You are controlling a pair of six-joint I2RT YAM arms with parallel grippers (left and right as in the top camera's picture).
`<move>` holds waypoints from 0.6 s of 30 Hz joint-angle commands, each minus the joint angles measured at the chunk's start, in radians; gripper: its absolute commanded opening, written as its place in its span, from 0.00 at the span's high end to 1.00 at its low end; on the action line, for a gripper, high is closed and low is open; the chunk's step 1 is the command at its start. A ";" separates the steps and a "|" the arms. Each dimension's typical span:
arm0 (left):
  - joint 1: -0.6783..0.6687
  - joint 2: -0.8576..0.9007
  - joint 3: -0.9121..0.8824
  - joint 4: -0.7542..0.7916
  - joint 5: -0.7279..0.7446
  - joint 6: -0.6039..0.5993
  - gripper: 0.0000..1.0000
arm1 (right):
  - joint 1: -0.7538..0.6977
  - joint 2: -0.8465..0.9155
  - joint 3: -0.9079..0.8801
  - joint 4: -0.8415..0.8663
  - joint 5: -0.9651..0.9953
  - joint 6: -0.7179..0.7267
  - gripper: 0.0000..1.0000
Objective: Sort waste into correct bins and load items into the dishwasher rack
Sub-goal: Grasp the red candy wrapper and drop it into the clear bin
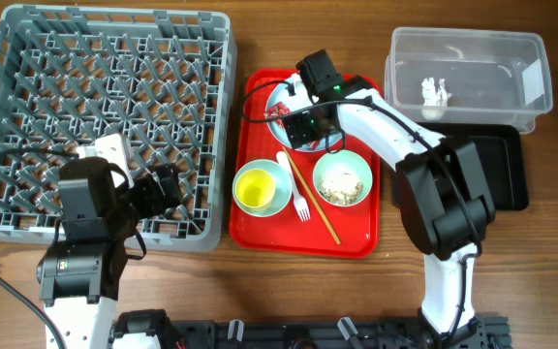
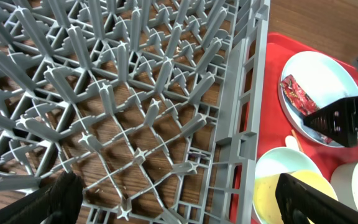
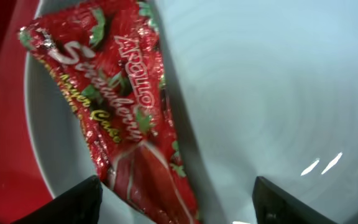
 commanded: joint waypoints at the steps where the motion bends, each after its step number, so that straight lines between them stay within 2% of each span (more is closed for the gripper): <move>1: 0.003 -0.002 0.019 0.003 0.005 -0.010 0.00 | 0.004 0.030 0.000 0.003 0.059 0.044 0.35; 5: 0.003 -0.002 0.019 0.003 0.005 -0.010 0.00 | 0.004 0.030 0.000 -0.014 0.058 0.047 0.71; 9: 0.003 -0.002 0.019 0.003 0.005 -0.009 0.00 | 0.004 0.024 0.000 -0.027 0.058 0.083 0.94; 12: 0.003 -0.002 0.019 0.003 0.005 -0.009 0.00 | -0.009 -0.023 0.001 -0.032 0.058 0.100 0.96; 18: 0.003 -0.002 0.019 0.003 0.005 -0.010 0.00 | -0.144 -0.280 0.003 0.008 0.119 0.212 0.96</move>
